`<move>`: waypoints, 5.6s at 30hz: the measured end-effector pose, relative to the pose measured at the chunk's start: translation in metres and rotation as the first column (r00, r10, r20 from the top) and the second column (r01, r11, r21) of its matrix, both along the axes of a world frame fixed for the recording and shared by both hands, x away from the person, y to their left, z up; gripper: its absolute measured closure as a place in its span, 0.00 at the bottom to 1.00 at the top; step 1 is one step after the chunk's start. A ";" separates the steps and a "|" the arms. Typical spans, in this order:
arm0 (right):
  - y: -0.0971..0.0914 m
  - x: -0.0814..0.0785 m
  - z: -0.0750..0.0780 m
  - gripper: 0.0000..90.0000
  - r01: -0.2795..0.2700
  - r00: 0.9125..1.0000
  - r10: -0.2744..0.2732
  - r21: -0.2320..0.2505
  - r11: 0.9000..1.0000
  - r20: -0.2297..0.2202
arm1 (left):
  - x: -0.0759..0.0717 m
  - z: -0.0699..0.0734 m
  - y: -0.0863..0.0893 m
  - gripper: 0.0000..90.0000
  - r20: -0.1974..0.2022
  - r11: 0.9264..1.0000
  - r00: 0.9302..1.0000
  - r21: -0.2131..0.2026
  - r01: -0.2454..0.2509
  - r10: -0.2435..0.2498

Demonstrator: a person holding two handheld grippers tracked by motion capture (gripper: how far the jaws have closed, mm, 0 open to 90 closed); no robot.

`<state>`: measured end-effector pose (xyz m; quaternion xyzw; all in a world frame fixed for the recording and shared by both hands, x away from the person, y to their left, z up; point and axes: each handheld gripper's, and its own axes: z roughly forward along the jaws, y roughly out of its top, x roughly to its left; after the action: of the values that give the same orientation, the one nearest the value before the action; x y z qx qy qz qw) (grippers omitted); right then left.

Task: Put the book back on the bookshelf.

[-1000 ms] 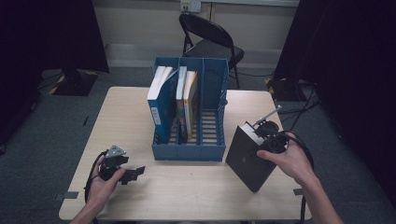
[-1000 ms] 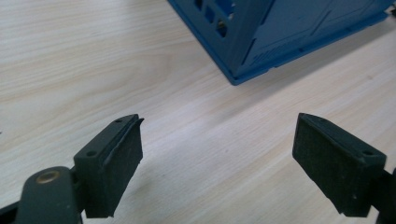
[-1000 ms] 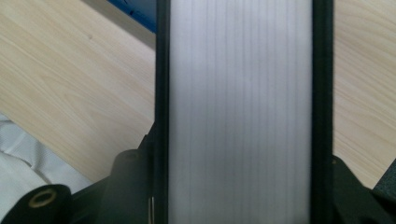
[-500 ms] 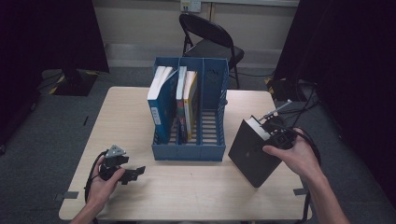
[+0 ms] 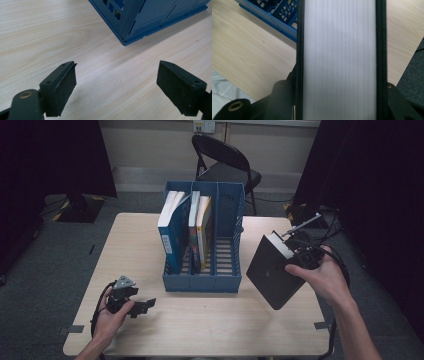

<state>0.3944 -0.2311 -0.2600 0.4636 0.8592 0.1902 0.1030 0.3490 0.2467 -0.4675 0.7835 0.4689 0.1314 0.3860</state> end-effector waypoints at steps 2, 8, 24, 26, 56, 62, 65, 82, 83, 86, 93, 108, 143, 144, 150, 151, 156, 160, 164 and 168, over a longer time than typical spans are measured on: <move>0.003 0.005 0.002 0.59 0.000 1.000 0.000 -0.011 1.000 -0.001 | -0.001 0.000 0.000 0.18 -0.001 1.000 1.000 -0.010 -0.004 0.004; 0.009 0.010 0.016 0.59 0.000 1.000 0.000 -0.005 1.000 0.016 | 0.000 0.000 0.002 0.17 -0.004 1.000 1.000 -0.007 -0.011 0.011; 0.043 0.028 0.047 0.59 -0.050 0.998 0.050 0.005 0.999 0.040 | 0.001 -0.001 0.001 0.18 -0.012 1.000 1.000 0.003 -0.009 0.009; 0.050 0.033 0.048 0.59 -0.053 0.998 0.053 0.005 0.999 0.036 | 0.001 -0.001 0.000 0.18 -0.008 1.000 1.000 0.004 -0.012 0.012; 0.110 0.097 0.043 0.60 0.115 0.993 -0.115 0.004 0.993 0.013 | -0.001 0.000 -0.001 0.18 0.003 1.000 1.000 -0.009 0.011 -0.011; 0.119 0.110 0.040 0.60 0.159 0.987 -0.159 -0.002 0.987 -0.003 | 0.001 -0.001 0.001 0.17 -0.006 1.000 1.000 -0.002 0.006 -0.006; 0.124 0.118 0.039 0.60 0.177 0.984 -0.177 -0.003 0.984 -0.021 | 0.001 -0.001 0.001 0.17 -0.008 1.000 1.000 0.001 0.006 -0.006; 0.145 0.155 0.015 0.60 0.325 0.943 -0.325 -0.015 0.946 -0.065 | -0.001 0.000 -0.001 0.17 -0.002 1.000 1.000 -0.001 0.002 -0.002; 0.146 0.156 0.014 0.60 0.323 0.944 -0.324 -0.018 0.946 -0.063 | 0.000 -0.001 -0.001 0.17 -0.004 1.000 1.000 0.000 0.002 -0.002; 0.151 0.159 0.006 0.60 0.340 0.939 -0.341 -0.021 0.940 -0.047 | 0.001 -0.002 -0.001 0.18 -0.013 1.000 1.000 0.001 -0.001 0.001; 0.151 0.164 -0.008 0.60 0.380 0.924 -0.380 0.004 0.925 -0.042 | 0.001 -0.002 -0.001 0.18 -0.015 1.000 1.000 0.002 0.002 -0.002; 0.160 0.162 -0.037 0.59 0.395 0.919 -0.395 -0.002 0.919 -0.002 | 0.003 -0.004 -0.001 0.18 -0.029 1.000 1.000 0.012 -0.008 0.009; 0.118 0.080 -0.074 0.47 0.178 0.970 -0.211 0.233 0.956 0.125 | 0.001 -0.003 -0.003 0.18 -0.027 1.000 1.000 0.017 -0.009 0.010; 0.115 0.077 -0.078 0.48 0.179 0.969 -0.214 0.251 0.951 0.120 | 0.002 -0.003 -0.002 0.18 -0.031 1.000 0.999 0.015 -0.008 0.008; 0.106 0.063 -0.100 0.50 0.169 0.969 -0.214 0.298 0.939 0.124 | 0.004 -0.003 -0.001 0.18 -0.035 1.000 0.999 0.014 -0.019 0.020; 0.106 0.062 -0.103 0.51 0.164 0.968 -0.212 0.299 0.940 0.135 | 0.005 -0.004 -0.001 0.18 -0.039 1.000 0.999 0.010 -0.017 0.017; 0.108 0.063 -0.117 0.57 0.177 0.958 -0.232 0.290 0.940 0.168 | 0.006 -0.005 -0.003 0.18 -0.042 1.000 0.999 0.016 -0.017 0.018; 0.111 0.063 -0.120 0.56 0.165 0.953 -0.230 0.303 0.939 0.195 | 0.005 -0.004 -0.002 0.18 -0.041 1.000 0.999 0.013 -0.028 0.028; 0.117 0.066 -0.120 0.56 0.162 0.951 -0.228 0.295 0.942 0.207 | 0.004 -0.004 -0.001 0.18 -0.036 1.000 0.999 0.008 -0.029 0.029; 0.115 0.072 -0.122 0.56 0.156 0.947 -0.233 0.317 0.936 0.221 | 0.005 -0.005 -0.001 0.18 -0.045 1.000 0.999 0.007 -0.029 0.029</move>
<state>0.4668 -0.1164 -0.3818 0.5286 0.7502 0.3631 0.1608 0.3544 0.2461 -0.4721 0.7806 0.4883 0.1208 0.3710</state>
